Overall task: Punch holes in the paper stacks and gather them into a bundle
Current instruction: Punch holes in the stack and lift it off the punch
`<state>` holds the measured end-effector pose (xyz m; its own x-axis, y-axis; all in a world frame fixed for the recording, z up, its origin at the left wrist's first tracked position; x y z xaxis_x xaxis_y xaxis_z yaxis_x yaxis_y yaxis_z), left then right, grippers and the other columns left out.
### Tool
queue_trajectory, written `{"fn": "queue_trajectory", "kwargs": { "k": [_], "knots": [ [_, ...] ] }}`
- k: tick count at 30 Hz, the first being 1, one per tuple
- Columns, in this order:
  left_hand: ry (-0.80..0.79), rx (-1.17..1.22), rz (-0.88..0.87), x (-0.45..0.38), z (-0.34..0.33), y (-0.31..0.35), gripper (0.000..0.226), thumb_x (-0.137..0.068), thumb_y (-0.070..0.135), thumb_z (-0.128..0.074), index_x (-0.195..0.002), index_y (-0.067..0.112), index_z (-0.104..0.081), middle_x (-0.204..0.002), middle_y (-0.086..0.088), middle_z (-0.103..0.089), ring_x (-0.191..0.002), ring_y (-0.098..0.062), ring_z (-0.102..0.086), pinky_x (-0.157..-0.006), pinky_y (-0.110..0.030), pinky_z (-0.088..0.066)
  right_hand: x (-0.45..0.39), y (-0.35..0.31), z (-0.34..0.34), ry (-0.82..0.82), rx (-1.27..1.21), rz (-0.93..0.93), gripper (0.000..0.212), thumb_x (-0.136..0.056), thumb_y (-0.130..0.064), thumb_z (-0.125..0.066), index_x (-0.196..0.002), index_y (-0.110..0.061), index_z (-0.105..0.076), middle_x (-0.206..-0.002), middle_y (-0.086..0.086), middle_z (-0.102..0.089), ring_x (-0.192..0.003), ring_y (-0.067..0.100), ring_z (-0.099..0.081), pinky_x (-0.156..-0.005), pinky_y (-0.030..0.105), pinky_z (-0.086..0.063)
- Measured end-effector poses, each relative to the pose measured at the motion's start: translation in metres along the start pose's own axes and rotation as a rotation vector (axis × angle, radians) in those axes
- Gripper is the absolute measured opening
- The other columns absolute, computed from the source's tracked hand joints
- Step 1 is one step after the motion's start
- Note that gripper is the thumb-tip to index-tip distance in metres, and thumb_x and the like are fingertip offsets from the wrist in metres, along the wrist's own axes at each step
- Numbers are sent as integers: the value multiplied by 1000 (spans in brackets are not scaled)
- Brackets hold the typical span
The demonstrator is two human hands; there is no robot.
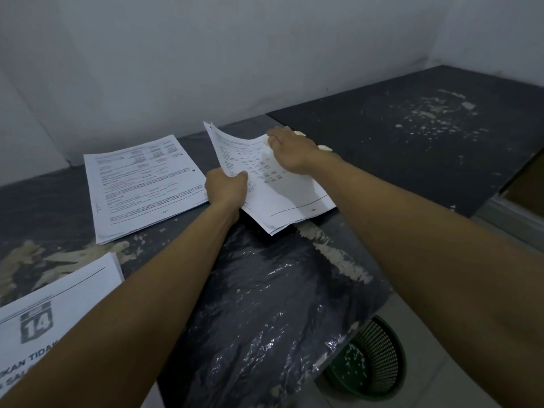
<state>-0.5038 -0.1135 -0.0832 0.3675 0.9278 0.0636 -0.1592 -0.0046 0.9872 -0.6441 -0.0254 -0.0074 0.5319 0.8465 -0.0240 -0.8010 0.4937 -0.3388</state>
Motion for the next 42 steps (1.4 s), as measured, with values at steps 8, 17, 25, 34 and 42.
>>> {"fn": "queue_trajectory", "kwargs": {
  "k": [8, 17, 25, 34, 42],
  "knots": [
    [-14, 47, 30, 1, 1, -1, 25, -88, 15, -68, -113, 10, -69, -114, -7, -72, -93, -27, -70, -83, -45, -60, -2, 7, 23, 36, -339, -41, 57, -102, -57, -28, -145, -24, -46, -151, -1, -44, -137, 24, -41, -103, 36, -33],
    [-11, 44, 40, 5, 9, 10, 30, -90, 11, -66, -120, 7, -66, -118, -9, -70, -94, -28, -69, -81, -43, -61, 0, 6, 30, 6, -425, -106, 57, -105, -49, -27, -154, -20, -31, -161, 2, -28, -144, 27, -31, -111, 37, -26],
    [-5, -13, -50, 9, 47, 39, 25, -92, 15, -66, -116, 10, -66, -113, -6, -69, -83, -20, -67, -69, -33, -57, 2, 6, 44, 148, -575, -176, 41, -96, -35, -60, -131, -15, -63, -138, 3, -59, -126, 23, -54, -105, 32, -41],
    [-37, 142, -95, 22, 135, 71, 34, -92, 16, -69, -126, 9, -65, -113, -5, -73, -94, -23, -72, -82, -44, -60, 31, -34, 57, 514, -555, -46, 33, -93, -11, -59, -124, -6, -65, -124, 6, -67, -115, 20, -62, -98, 28, -49],
    [25, 163, -183, 42, 225, 109, 30, -94, 18, -69, -124, 15, -66, -109, 1, -74, -89, -18, -74, -67, -31, -60, 53, -124, 27, 138, -976, 39, 21, -91, -27, -68, -108, -14, -69, -104, -2, -73, -89, 12, -69, -70, 24, -54]
  ]
}}
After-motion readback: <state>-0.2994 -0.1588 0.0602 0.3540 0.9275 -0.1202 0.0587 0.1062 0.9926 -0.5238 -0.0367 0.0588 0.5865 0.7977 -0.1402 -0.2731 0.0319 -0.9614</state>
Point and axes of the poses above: each hand's wrist, its own x-axis away from the middle knuckle, its own z-axis out of the back of the hand, y = z × x, the point moved 6 cm from there along -x, towards the middle knuckle
